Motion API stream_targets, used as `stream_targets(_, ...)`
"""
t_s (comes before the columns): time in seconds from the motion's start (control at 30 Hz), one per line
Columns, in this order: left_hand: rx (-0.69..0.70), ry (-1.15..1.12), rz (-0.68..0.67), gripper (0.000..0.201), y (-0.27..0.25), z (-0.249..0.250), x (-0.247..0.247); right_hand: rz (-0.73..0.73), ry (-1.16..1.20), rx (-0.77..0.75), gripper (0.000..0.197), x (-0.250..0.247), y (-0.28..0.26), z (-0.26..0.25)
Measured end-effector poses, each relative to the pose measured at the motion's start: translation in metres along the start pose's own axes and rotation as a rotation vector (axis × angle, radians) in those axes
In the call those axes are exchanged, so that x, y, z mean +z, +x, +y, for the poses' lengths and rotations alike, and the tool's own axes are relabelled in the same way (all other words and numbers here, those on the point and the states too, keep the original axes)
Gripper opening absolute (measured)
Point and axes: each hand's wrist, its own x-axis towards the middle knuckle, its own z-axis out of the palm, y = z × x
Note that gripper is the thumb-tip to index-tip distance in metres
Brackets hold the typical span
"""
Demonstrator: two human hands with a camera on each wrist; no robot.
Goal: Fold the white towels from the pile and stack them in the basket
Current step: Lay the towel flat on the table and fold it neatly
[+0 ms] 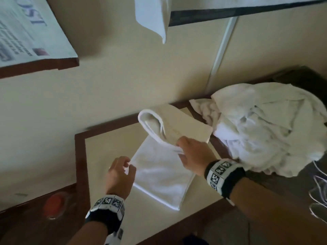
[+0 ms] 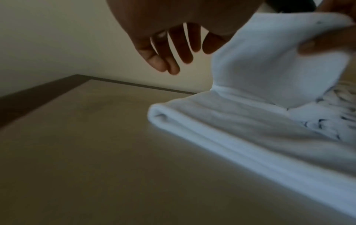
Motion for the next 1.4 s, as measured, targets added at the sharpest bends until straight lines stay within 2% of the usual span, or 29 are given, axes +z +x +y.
stream_targets(0.1,0.141,0.098,0.013,0.018,-0.006,-0.029,-0.026,-0.225,-0.025,-0.073,0.03,0.062,-0.041,-0.031)
stream_targets(0.2,0.365,0.259,-0.129,0.032,-0.011,-0.043,-0.033,-0.286,-0.019,-0.027,0.033,0.094,-0.061,-0.038)
stream_targets(0.33,0.583,0.55,-0.424,0.056,0.0,-0.036,-0.016,-0.179,0.014,0.096,0.049,0.091,-0.055,-0.023)
stream_targets(0.43,0.671,0.652,-0.487,0.062,0.012,-0.021,0.006,-0.059,-0.014,0.226,0.036,0.083,-0.051,-0.001)
stream_targets(0.53,0.785,0.7,-0.542,0.06,0.014,-0.01,0.022,0.13,0.067,0.316,0.019,0.074,-0.055,0.009)
stream_targets(0.63,0.875,0.663,-0.47,0.043,0.016,-0.002,0.022,0.278,0.151,0.3,0.02,0.068,-0.06,0.009)
stream_targets(0.73,0.956,0.555,-0.27,0.033,0.017,-0.003,0.007,0.305,0.073,0.21,0.028,0.066,-0.068,0.004)
stream_targets(0.8,1.056,0.498,-0.208,0.029,0.008,-0.01,-0.002,0.232,-0.048,0.169,0.035,0.072,-0.079,0.003)
stream_targets(0.83,1.101,0.49,-0.244,0.03,0.001,-0.017,-0.004,0.149,-0.118,0.165,0.036,0.079,-0.087,0.003)
stream_targets(0.9,1.125,0.545,-0.402,0.038,-0.016,-0.035,-0.001,-0.054,-0.229,0.191,0.035,0.095,-0.104,0.003)
stream_targets(0.93,1.102,0.592,-0.483,0.045,-0.022,-0.044,0.002,-0.121,-0.254,0.219,0.036,0.103,-0.112,0.004)
stream_targets(1.0,1.01,0.602,-0.579,0.051,-0.027,-0.054,0.005,-0.149,-0.241,0.278,0.034,0.111,-0.122,0.005)
stream_targets(1.1,0.839,0.387,-0.539,0.042,-0.027,-0.051,0.005,-0.134,-0.196,0.311,0.04,0.104,-0.12,0.006)
stream_targets(1.13,0.722,0.313,-0.487,0.041,-0.026,-0.047,0.004,-0.143,-0.18,0.329,0.045,0.1,-0.116,0.005)
stream_targets(1.2,0.399,0.244,-0.421,0.04,-0.021,-0.037,0.005,-0.125,-0.127,0.425,0.045,0.095,-0.106,0.005)
stream_targets(1.27,0.083,0.235,-0.441,0.048,-0.014,-0.027,0.008,-0.039,0.017,0.567,0.043,0.094,-0.093,0.003)
stream_targets(1.33,-0.102,0.196,-0.532,0.062,-0.008,-0.018,0.014,-0.051,0.155,0.702,0.066,0.1,-0.08,0.001)
stream_targets(1.4,-0.186,0.124,-0.575,0.064,-0.003,-0.011,0.025,-0.108,0.233,0.795,0.088,0.108,-0.07,0.0)
